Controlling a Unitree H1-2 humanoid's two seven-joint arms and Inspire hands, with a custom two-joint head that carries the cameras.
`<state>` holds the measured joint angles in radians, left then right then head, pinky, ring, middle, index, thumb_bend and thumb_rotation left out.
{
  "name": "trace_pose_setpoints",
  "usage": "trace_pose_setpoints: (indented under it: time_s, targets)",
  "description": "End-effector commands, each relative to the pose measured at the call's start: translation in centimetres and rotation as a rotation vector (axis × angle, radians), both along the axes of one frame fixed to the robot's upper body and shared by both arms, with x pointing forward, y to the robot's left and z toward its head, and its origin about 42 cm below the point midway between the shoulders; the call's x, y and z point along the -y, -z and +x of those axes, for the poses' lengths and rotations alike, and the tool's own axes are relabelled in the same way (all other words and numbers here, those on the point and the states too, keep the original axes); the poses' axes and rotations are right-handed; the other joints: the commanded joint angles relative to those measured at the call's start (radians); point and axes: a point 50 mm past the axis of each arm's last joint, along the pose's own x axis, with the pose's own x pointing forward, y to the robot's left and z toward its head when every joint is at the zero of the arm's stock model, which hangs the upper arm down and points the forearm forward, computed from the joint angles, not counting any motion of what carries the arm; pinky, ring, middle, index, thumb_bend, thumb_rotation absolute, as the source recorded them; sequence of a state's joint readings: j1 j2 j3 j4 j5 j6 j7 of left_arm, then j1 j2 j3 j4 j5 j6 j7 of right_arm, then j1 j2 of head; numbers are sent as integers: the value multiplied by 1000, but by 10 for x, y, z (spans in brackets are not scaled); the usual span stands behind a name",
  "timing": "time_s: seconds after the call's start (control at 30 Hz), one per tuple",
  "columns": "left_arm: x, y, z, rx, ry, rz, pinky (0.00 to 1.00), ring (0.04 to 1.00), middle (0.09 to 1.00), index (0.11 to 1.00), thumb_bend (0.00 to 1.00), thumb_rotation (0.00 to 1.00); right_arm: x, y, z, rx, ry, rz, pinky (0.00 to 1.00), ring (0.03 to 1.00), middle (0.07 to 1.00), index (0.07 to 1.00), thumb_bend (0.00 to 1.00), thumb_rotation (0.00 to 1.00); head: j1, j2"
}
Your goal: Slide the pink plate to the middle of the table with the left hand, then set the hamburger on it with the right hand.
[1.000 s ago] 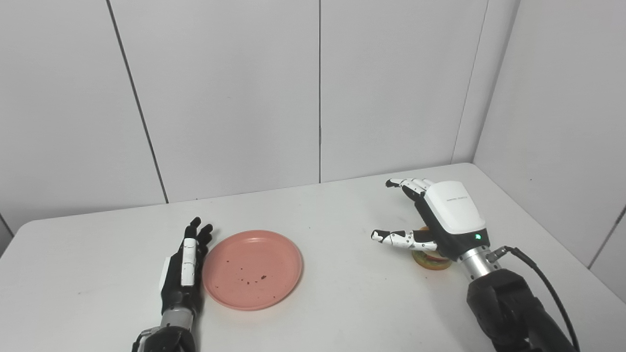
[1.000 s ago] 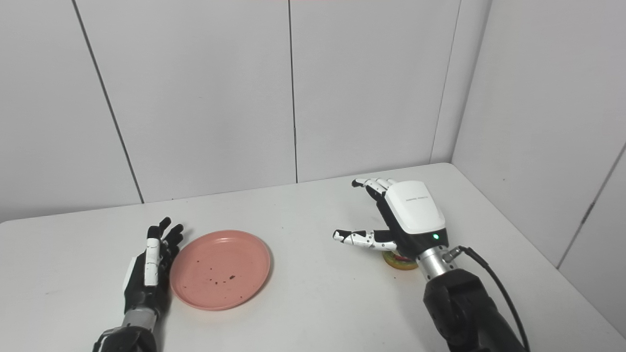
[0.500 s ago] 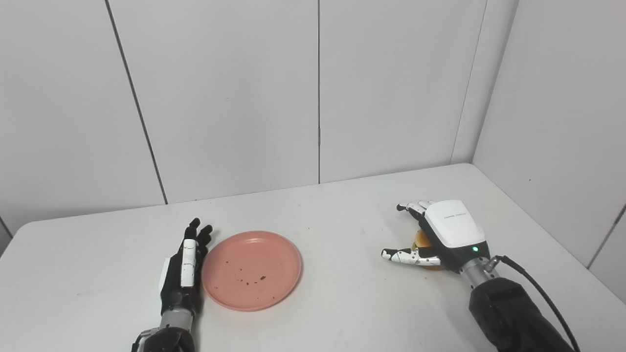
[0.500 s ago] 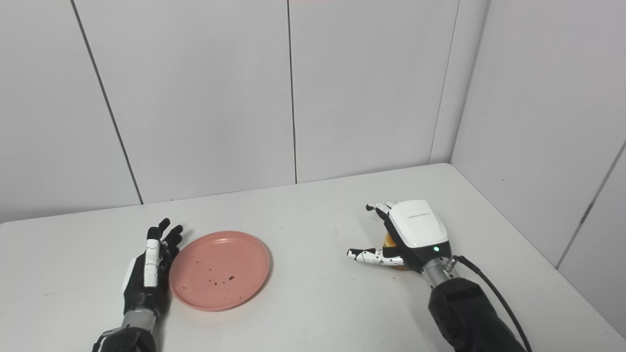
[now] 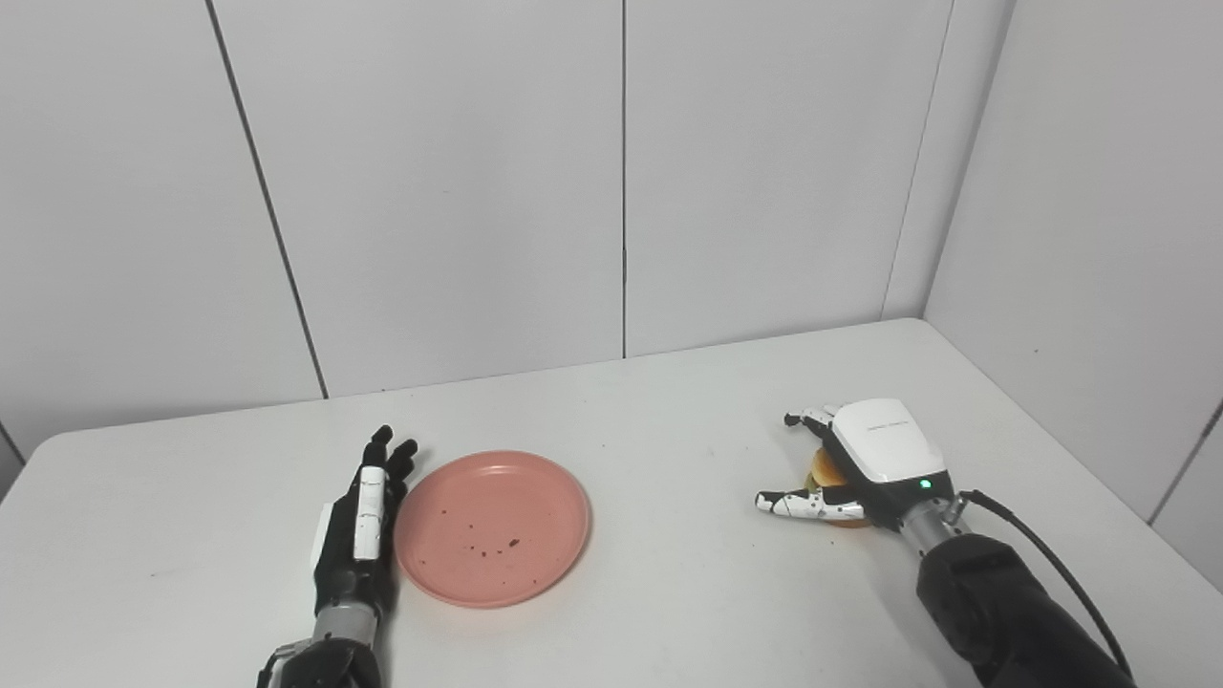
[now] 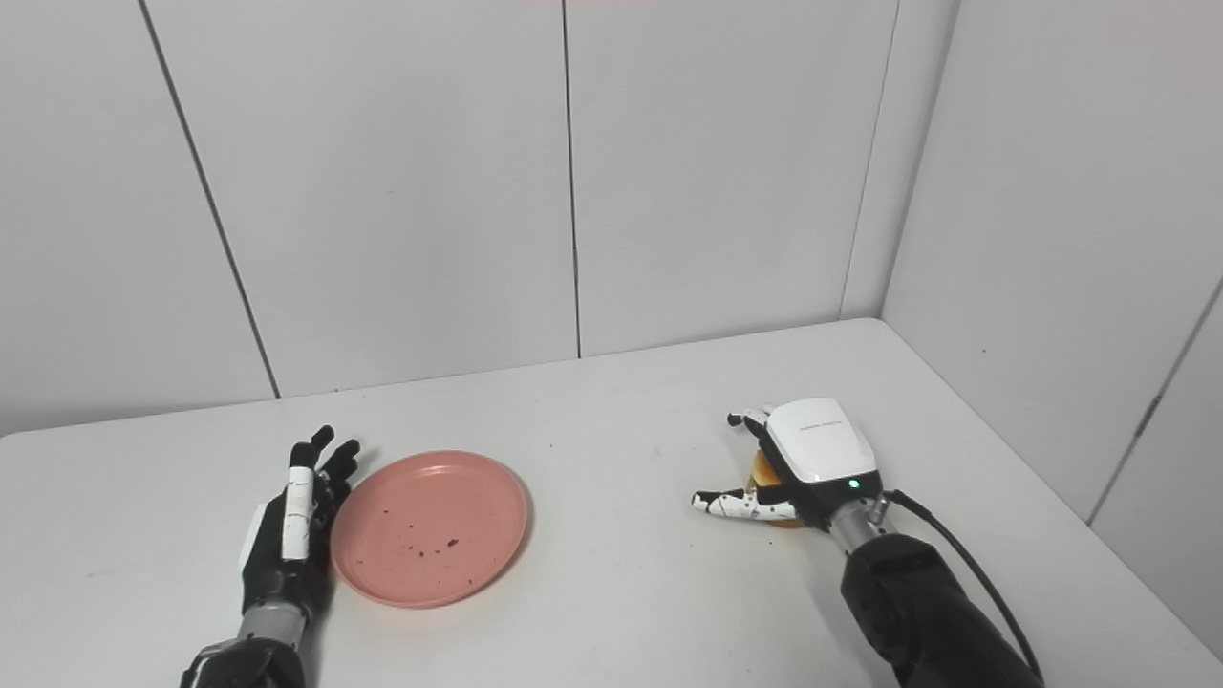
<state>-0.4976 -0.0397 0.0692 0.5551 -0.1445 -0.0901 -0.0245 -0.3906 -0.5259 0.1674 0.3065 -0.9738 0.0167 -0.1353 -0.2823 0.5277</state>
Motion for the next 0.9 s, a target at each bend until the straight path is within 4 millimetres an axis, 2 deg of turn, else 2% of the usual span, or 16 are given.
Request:
trace_pose_setpoints:
  time_s: [0.0,0.2,0.53,0.73,0.87]
  targets:
    - [4,-9,5,14,22,13,1000,941,890,925,943,928,1,-25,13,93,-26,-5,601,714,747,733,739,956,5,3]
    - [4,-8,3,4,25,7,1000,946,895,931,947,923,-2,-16,16,82,-38,-16,584,695,737,721,705,946,13,6]
    - [5,-9,1,-2,27,8,1000,953,896,930,949,923,-3,-3,19,43,-22,0,598,694,737,716,705,937,18,11]
    - [5,-8,0,-3,30,1,1000,951,892,928,959,914,1,7,17,26,-12,22,549,672,718,708,684,881,20,16]
    - [5,-8,0,-8,28,-6,1000,945,892,925,956,909,7,14,19,3,18,44,537,649,694,638,684,875,21,17]
